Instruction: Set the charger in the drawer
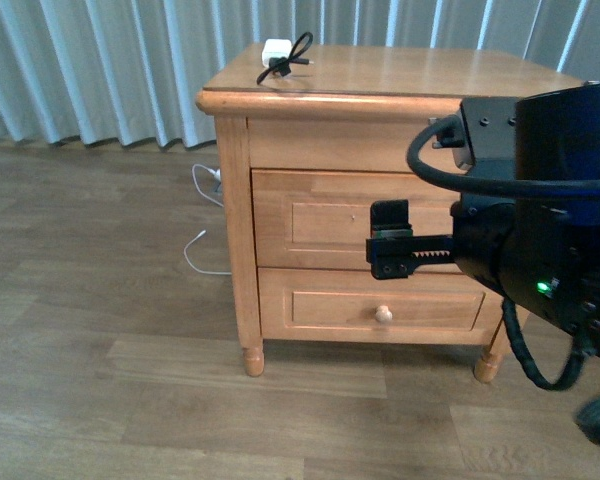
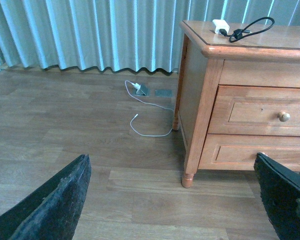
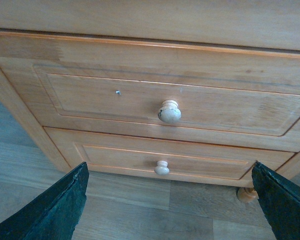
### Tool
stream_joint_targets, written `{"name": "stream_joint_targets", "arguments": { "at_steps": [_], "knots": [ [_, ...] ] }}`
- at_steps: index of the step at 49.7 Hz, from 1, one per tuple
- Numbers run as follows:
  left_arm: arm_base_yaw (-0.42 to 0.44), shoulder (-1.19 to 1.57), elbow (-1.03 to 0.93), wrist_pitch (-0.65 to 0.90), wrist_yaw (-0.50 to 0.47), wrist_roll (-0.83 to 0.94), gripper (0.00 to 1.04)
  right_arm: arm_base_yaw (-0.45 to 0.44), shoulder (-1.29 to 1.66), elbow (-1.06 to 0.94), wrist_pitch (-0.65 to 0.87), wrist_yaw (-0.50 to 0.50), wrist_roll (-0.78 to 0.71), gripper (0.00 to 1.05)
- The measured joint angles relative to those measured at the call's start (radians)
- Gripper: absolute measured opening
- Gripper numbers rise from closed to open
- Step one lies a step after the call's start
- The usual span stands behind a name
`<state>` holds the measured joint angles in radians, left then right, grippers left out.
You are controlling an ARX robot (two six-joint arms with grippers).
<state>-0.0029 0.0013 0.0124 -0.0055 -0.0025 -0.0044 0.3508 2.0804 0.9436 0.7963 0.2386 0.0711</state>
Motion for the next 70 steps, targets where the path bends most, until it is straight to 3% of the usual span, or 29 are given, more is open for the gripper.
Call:
{"name": "stream_joint_targets", "arguments": {
  "at_steps": [28,70],
  "knots": [
    [0.0,0.0,0.0,0.0,0.0,0.0,0.99,-0.024,0.342,0.396,-0.031,0.011,0.004,0.97],
    [0.0,0.0,0.0,0.0,0.0,0.0,0.99,-0.037,0.44,0.531,-0.07,0.034,0.012,0.97]
  ]
}}
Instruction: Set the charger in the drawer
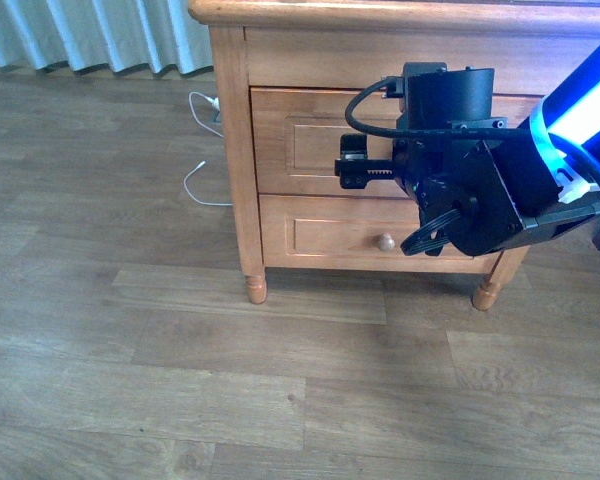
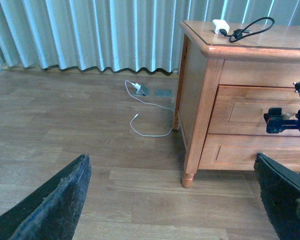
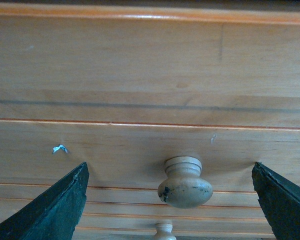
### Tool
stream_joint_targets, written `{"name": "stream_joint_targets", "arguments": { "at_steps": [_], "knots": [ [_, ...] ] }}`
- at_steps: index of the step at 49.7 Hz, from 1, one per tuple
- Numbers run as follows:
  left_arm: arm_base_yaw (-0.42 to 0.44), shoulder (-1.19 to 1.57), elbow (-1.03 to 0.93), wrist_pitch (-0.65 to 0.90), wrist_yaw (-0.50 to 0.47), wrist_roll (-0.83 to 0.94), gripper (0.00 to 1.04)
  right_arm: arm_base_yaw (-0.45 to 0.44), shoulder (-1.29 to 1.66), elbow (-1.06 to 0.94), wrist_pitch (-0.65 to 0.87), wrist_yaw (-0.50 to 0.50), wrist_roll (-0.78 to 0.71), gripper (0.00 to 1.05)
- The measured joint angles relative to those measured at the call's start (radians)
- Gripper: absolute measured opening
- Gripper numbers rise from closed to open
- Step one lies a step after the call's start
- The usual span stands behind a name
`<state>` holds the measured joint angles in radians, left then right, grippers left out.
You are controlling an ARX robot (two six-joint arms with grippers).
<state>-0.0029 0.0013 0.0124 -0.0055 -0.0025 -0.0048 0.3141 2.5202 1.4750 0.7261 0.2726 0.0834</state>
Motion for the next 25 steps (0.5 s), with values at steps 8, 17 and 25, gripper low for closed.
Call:
{"name": "stream_joint_targets", "arguments": {
  "at_steps": [8,17,25],
  "knots": [
    [0.0,0.0,0.0,0.0,0.0,0.0,0.99,0.002,0.005,0.001,0.0,-0.001,0.0,0.97],
    [0.0,0.0,0.0,0.0,0.0,0.0,0.99,0.002,0.006,0.002,0.0,0.0,-0.004,0.97],
    [0.0,0.0,0.0,0.0,0.0,0.0,0.99,0.002,0.006,0.002,0.0,0.011,-0.004,0.97]
  ]
}}
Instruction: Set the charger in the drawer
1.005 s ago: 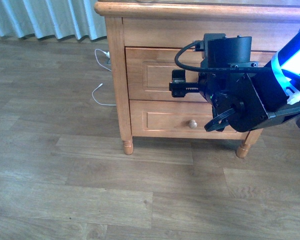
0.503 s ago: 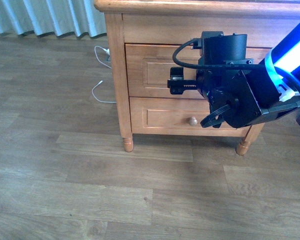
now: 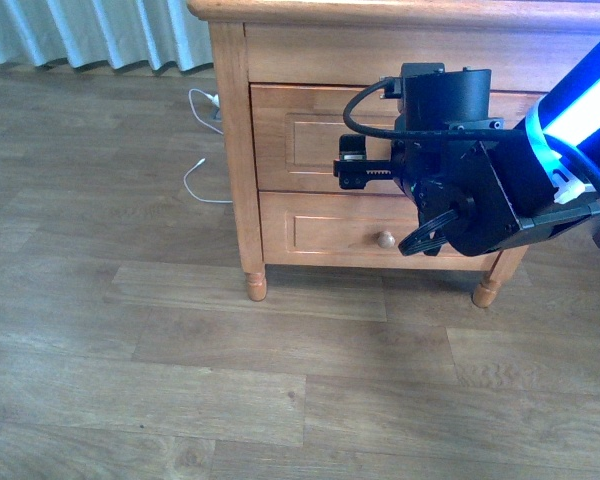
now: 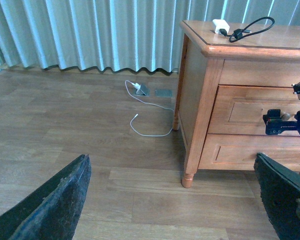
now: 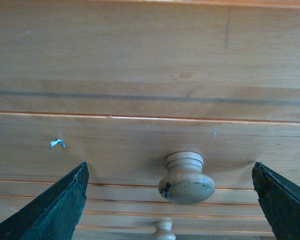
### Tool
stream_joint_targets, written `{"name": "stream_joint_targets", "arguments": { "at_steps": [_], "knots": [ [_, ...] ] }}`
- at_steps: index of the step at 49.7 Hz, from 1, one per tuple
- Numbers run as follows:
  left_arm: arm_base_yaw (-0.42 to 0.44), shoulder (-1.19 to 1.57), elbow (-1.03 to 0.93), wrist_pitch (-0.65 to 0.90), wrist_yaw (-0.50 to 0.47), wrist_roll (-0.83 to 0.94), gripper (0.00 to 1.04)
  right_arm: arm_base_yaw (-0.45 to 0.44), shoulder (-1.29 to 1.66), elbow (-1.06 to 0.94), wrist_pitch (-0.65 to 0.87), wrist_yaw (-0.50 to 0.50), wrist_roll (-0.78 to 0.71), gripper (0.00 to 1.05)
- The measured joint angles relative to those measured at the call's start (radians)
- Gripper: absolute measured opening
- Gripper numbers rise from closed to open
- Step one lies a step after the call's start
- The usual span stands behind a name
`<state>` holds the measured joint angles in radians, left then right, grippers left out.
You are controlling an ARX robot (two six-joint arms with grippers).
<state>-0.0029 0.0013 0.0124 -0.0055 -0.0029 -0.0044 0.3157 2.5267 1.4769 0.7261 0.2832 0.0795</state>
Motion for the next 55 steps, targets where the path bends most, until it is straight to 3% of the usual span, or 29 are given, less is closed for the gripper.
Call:
{"name": "stream_joint_targets", "arguments": {
  "at_steps": [3,7,27,43,55],
  "knots": [
    [0.0,0.0,0.0,0.0,0.0,0.0,0.99,0.0,0.0,0.002,0.0,0.004,0.0,0.95],
    [0.0,0.0,0.0,0.0,0.0,0.0,0.99,0.0,0.0,0.004,0.0,0.011,0.0,0.79],
    [0.0,0.0,0.0,0.0,0.0,0.0,0.99,-0.002,0.0,0.006,-0.004,0.016,-0.004,0.25],
    [0.0,0.0,0.0,0.0,0.0,0.0,0.99,0.001,-0.01,-0.006,-0.029,0.01,0.02,0.24],
    [0.0,0.0,0.0,0.0,0.0,0.0,0.99,0.006,-0.095,-0.13,-0.04,0.0,0.072,0.23]
  ]
}}
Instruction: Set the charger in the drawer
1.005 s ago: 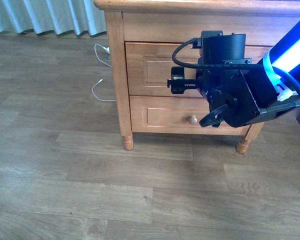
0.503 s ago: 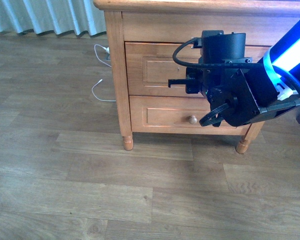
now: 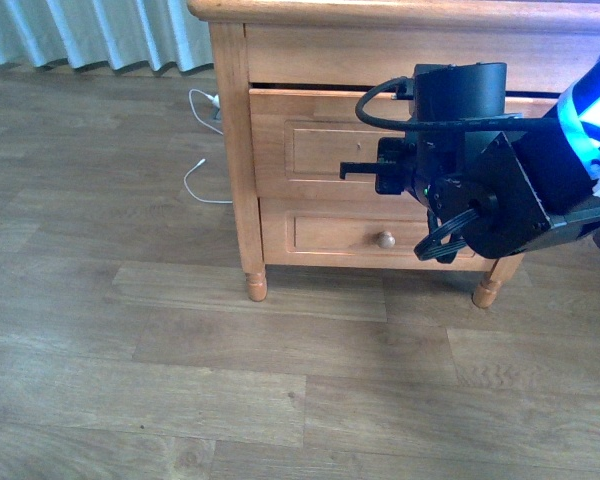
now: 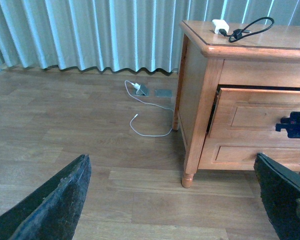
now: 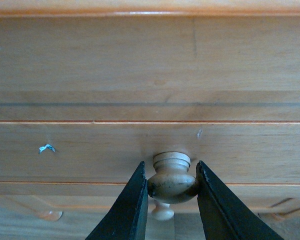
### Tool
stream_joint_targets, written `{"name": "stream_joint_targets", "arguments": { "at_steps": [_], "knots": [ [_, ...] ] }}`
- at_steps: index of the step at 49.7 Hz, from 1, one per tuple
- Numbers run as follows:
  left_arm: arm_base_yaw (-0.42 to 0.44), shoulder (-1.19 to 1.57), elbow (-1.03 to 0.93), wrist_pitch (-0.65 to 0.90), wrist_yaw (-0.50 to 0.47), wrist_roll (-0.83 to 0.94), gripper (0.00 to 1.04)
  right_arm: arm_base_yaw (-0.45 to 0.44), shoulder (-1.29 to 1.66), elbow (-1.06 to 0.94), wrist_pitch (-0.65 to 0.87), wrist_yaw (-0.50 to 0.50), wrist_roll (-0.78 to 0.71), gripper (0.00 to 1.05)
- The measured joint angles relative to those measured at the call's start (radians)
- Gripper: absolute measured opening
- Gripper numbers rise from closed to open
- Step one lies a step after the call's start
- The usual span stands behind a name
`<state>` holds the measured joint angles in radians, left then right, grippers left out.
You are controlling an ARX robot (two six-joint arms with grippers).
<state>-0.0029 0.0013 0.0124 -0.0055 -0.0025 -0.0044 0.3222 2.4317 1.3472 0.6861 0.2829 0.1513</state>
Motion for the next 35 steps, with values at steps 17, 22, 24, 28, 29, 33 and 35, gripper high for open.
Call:
{"name": "stream_joint_targets", "arguments": {
  "at_steps": [17,22,24,28,29,33,35],
  "knots": [
    [0.0,0.0,0.0,0.0,0.0,0.0,0.99,0.037,-0.22,-0.293,-0.085,0.006,0.105,0.23],
    [0.0,0.0,0.0,0.0,0.0,0.0,0.99,0.048,-0.277,-0.37,-0.104,0.01,0.128,0.23],
    [0.0,0.0,0.0,0.0,0.0,0.0,0.99,0.053,-0.297,-0.397,-0.113,0.007,0.137,0.23],
    [0.0,0.0,0.0,0.0,0.0,0.0,0.99,0.061,-0.333,-0.447,-0.116,0.007,0.144,0.23],
    [0.0,0.0,0.0,0.0,0.0,0.0,0.99,0.063,-0.344,-0.463,-0.118,0.007,0.147,0.23],
    [0.0,0.0,0.0,0.0,0.0,0.0,0.99,0.069,-0.372,-0.503,-0.119,0.007,0.153,0.23],
    [0.0,0.0,0.0,0.0,0.0,0.0,0.99,0.072,-0.389,-0.526,-0.122,0.005,0.159,0.23]
  ]
}}
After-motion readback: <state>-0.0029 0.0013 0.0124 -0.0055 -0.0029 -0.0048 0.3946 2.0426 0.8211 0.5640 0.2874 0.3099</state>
